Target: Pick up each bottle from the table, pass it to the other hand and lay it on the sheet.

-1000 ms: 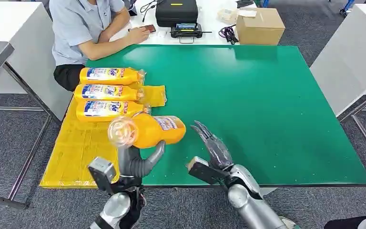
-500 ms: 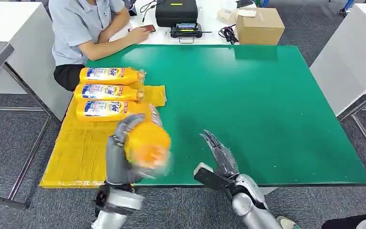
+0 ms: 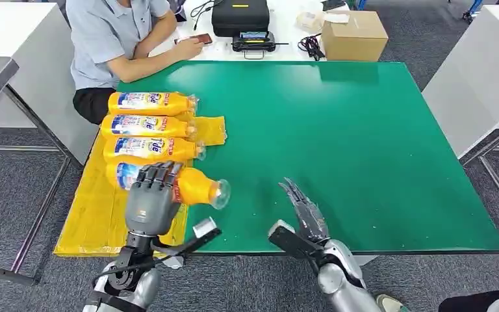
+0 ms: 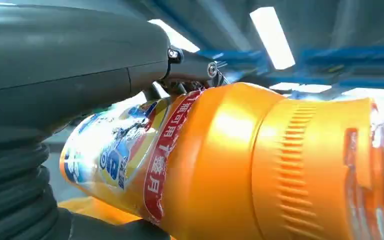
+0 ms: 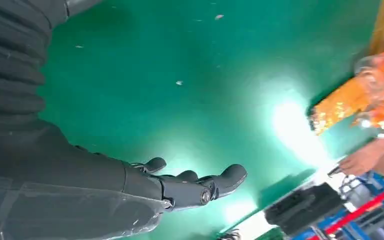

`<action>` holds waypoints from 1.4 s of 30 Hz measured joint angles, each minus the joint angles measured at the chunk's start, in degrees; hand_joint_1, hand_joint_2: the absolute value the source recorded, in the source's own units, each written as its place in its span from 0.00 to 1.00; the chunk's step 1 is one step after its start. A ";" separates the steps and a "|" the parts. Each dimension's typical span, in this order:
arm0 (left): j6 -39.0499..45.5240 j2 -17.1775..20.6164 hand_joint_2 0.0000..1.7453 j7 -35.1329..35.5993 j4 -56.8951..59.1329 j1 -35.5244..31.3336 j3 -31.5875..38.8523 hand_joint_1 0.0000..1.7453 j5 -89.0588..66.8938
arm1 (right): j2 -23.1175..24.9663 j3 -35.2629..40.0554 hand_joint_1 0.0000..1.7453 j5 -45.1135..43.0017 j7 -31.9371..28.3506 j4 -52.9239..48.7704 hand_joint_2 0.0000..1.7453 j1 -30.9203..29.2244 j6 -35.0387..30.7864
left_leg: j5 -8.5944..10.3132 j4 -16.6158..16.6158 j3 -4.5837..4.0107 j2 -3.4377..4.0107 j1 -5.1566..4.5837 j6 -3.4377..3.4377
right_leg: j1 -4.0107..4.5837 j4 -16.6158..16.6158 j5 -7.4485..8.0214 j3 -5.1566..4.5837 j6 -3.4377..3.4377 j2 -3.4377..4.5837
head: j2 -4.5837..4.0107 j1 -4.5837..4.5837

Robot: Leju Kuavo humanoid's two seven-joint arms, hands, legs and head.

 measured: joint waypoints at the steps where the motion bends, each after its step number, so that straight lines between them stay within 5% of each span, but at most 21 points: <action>1: 0.00 0.50 1.00 0.28 0.48 -0.19 -0.04 1.00 -0.13 | 0.00 -0.26 0.00 0.02 0.00 0.00 1.00 0.21 0.00 | 0.00 0.00 -0.02 -0.01 0.00 0.00 | 0.00 0.00 0.00 0.00 0.00 0.00 | 0.00 0.00; 6: -0.19 1.90 1.00 1.69 2.14 -0.64 -1.29 0.99 -0.61 | 0.17 -1.09 0.00 0.17 -0.02 0.00 1.00 0.64 0.00 | -0.01 0.00 -0.01 0.01 -0.02 0.01 | -0.01 -0.01 0.00 -0.02 0.00 0.01 | 0.00 -0.02; 11: -7.05 6.17 1.00 14.63 5.77 -3.77 -6.26 1.00 -1.36 | 0.22 -2.82 0.00 0.17 -0.04 -0.85 1.00 1.77 0.09 | 0.00 0.00 0.02 0.00 0.00 0.00 | 0.01 -0.01 0.01 -0.01 -0.01 0.00 | 0.00 -0.02; 14: -11.14 7.50 1.00 15.08 9.52 -5.95 -8.37 0.99 -1.40 | 0.22 -4.11 0.00 0.26 -0.28 -1.18 1.00 2.30 0.57 | 0.02 0.00 0.03 -0.01 0.01 0.00 | 0.01 0.00 0.01 0.00 -0.01 -0.01 | 0.00 -0.02; 19: -16.98 7.80 1.00 13.29 15.53 -9.12 -9.55 0.80 -0.99 | 0.70 -5.22 0.00 0.65 -1.44 -0.92 1.00 2.40 2.36 | 0.02 0.00 0.00 0.02 -0.01 0.00 | -0.01 0.01 0.01 0.00 0.00 0.01 | 0.00 0.00; 20: -18.09 7.80 1.00 12.87 16.49 -9.78 -9.64 0.55 -0.65 | 0.83 -5.24 0.00 0.85 -1.75 -0.74 1.00 2.26 2.53 | 0.02 0.00 0.00 0.01 -0.01 0.00 | -0.01 0.00 0.01 0.00 0.00 0.00 | 0.00 0.00; 21: -20.14 7.76 1.00 12.59 17.76 -10.74 -9.83 0.52 -0.31 | 1.03 -5.24 0.00 0.87 -1.99 -0.55 1.00 2.06 2.73 | 0.02 0.00 -0.01 -0.02 -0.02 0.00 | -0.01 0.01 0.01 0.00 0.00 -0.01 | 0.00 0.00; 23: -24.03 7.60 1.00 12.24 20.14 -13.10 -10.14 0.23 0.61 | 1.40 -5.24 0.00 0.87 -2.12 -0.26 1.00 1.48 3.21 | 0.02 0.00 0.03 -0.04 -0.02 0.00 | -0.01 0.00 0.01 0.05 0.00 -0.02 | 0.00 -0.02; 24: -25.01 7.45 1.00 12.04 21.09 -14.37 -10.38 0.17 1.12 | 1.51 -5.24 0.00 0.87 -2.16 -0.15 1.00 1.18 3.32 | 0.01 0.00 0.08 -0.04 -0.02 0.00 | -0.01 0.00 0.01 0.11 0.00 -0.03 | 0.00 0.00; 28: -25.35 6.88 1.00 11.89 25.09 -17.27 -11.02 0.17 2.45 | 1.73 -5.38 0.00 0.85 -2.19 0.35 1.00 0.73 4.22 | 0.02 0.00 0.20 -0.03 -0.01 0.00 | 0.00 0.00 0.01 0.20 -0.01 -0.02 | 0.00 -0.02; 33: -26.54 6.18 1.00 11.58 28.06 -18.90 -11.17 0.00 3.54 | 1.81 -5.68 0.00 0.83 -2.21 0.94 1.00 0.71 4.31 | 0.04 0.00 0.23 -0.02 -0.01 0.01 | 0.00 0.01 0.02 0.25 -0.01 -0.01 | 0.00 0.00; 42: -32.87 5.44 1.00 9.55 32.23 -22.90 -11.45 0.01 7.51 | 2.05 -5.79 0.00 0.85 -2.27 1.92 1.00 -0.15 4.81 | 0.03 -0.01 0.47 -0.04 -0.02 0.01 | -0.01 0.00 0.01 0.50 -0.01 -0.02 | 0.00 0.00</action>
